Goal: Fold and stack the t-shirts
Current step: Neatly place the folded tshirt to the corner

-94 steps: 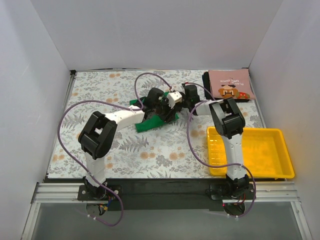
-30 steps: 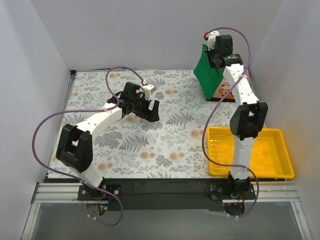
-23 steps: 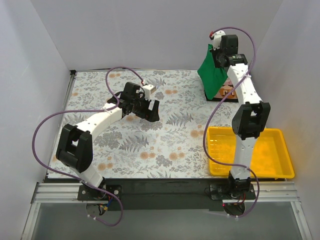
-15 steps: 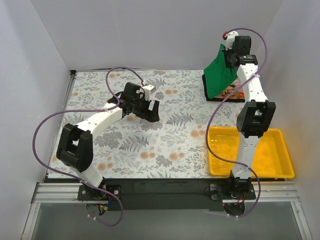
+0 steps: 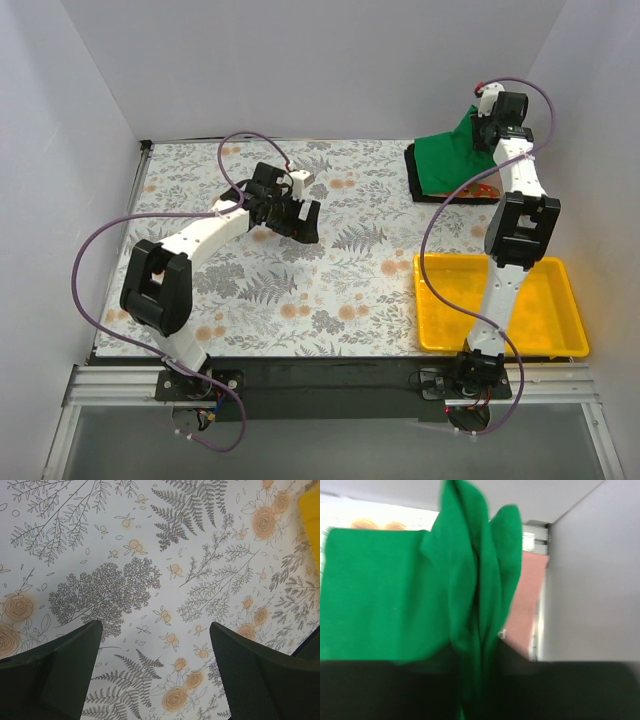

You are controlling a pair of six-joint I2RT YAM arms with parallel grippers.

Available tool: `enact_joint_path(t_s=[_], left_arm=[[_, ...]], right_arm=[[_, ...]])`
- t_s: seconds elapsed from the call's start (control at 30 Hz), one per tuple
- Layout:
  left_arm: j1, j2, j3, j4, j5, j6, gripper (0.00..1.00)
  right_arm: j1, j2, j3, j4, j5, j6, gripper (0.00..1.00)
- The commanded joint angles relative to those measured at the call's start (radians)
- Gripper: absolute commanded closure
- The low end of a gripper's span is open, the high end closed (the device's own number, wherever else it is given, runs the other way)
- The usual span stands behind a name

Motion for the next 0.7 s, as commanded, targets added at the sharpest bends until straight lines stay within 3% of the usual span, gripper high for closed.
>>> enact_joint_path(t_s=[0.0,0.07,0.1,0.13,0.33,0.5,0.67], left_arm=[[0.002,0.000,0.062,-0.028,-0.027,0.009,0.12],[0.005,0.004,0.090,-0.046,-0.030,0.009,0.11],[0.007,0.003,0.098,-0.057,-0.027,0.007,0.12],[0.011,0.003,0.105,-0.062,-0.020,0.006,0.12],[0.114,-0.003,0.233,-0.086,0.051,-0.006,0.12],[0.281,-0.014,0.326,-0.131,0.135,-0.034,0.11],[0.442,-0.026,0.374,-0.206,0.196,-0.030,0.11]], right_arm=[[-0.016,0.005,0.017,0.114,0.017,-0.051,0.54],[-0.027,-0.007,0.019,0.114,0.046,-0.050,0.22],[-0.031,-0.026,0.020,0.114,0.042,-0.050,0.12],[-0.037,-0.038,0.025,0.114,0.042,-0.050,0.09],[-0.040,-0.193,0.011,0.033,-0.067,-0.067,0.02],[-0.031,-0.329,-0.015,-0.107,-0.180,-0.041,0.02],[-0.001,-0.446,-0.150,-0.236,-0.295,-0.008,0.02]])
